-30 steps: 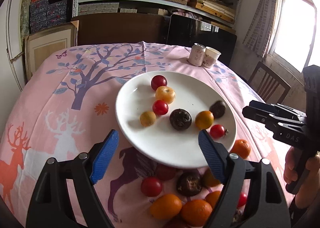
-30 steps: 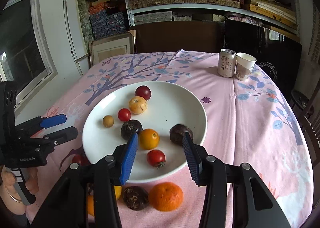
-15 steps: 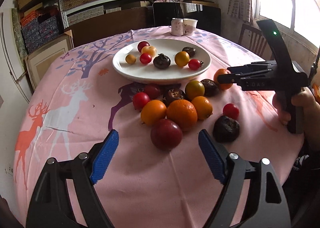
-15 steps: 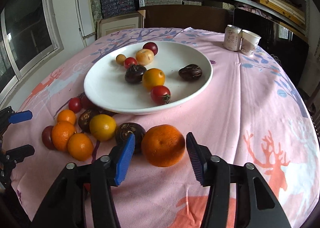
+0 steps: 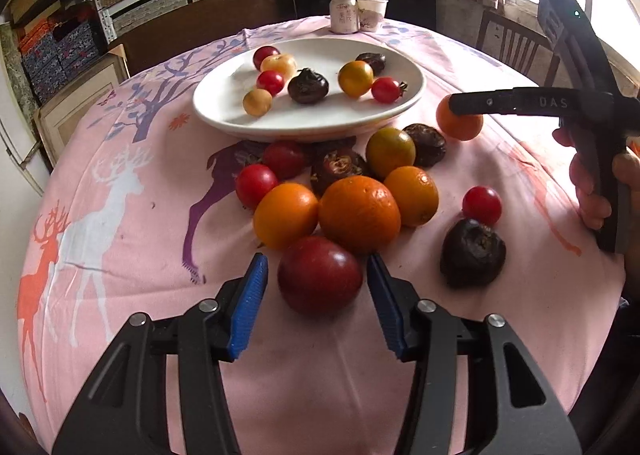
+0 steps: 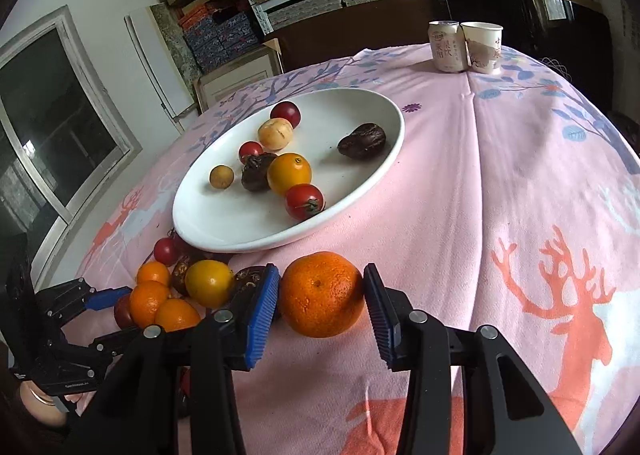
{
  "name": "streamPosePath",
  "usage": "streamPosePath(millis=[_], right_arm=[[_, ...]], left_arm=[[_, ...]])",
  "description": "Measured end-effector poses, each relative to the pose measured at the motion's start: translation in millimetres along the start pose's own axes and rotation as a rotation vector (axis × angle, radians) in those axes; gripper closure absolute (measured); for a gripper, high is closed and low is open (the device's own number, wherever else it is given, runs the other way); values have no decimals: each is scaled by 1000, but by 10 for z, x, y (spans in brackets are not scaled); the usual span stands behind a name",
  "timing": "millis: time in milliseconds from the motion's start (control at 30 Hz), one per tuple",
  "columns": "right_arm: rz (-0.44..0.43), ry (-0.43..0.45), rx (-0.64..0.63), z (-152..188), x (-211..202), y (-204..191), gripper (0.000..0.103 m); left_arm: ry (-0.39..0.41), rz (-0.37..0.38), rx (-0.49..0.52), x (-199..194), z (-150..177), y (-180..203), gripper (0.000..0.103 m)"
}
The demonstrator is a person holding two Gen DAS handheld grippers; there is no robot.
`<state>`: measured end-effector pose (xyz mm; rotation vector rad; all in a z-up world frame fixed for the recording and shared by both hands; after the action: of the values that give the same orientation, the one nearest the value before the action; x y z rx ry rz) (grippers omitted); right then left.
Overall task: Organize fruits
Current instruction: 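Grasp a red plum with the left tool while the right tool grasps an orange, then lower the red plum and orange onto the white plate and open both tools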
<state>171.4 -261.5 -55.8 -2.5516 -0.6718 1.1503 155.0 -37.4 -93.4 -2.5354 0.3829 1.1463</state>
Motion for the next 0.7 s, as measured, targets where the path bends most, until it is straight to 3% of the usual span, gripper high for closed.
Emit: streamPosePath(millis=[200, 433, 700], right_arm=[[-16, 29, 19, -17, -62, 41, 59], [-54, 91, -5, -39, -195, -32, 59], [-72, 127, 25, -121, -266, -18, 59]], left_arm=[[7, 14, 3, -44, 16, 38, 63], [106, 91, -133, -355, -10, -200, 63], [145, 92, -220, -379, -242, -403, 63]])
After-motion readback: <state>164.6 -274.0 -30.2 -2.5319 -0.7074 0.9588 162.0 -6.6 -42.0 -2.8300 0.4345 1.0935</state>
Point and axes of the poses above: each gripper's, at about its wrist camera, not at the fingertips, and x roughly the way its jaws point, y to its right, z to its underside, the point moved 4 cm from there along x, roughly the way its jaws point, and after that the axes turned 8 degrees about -z, right-handed, at the moved point
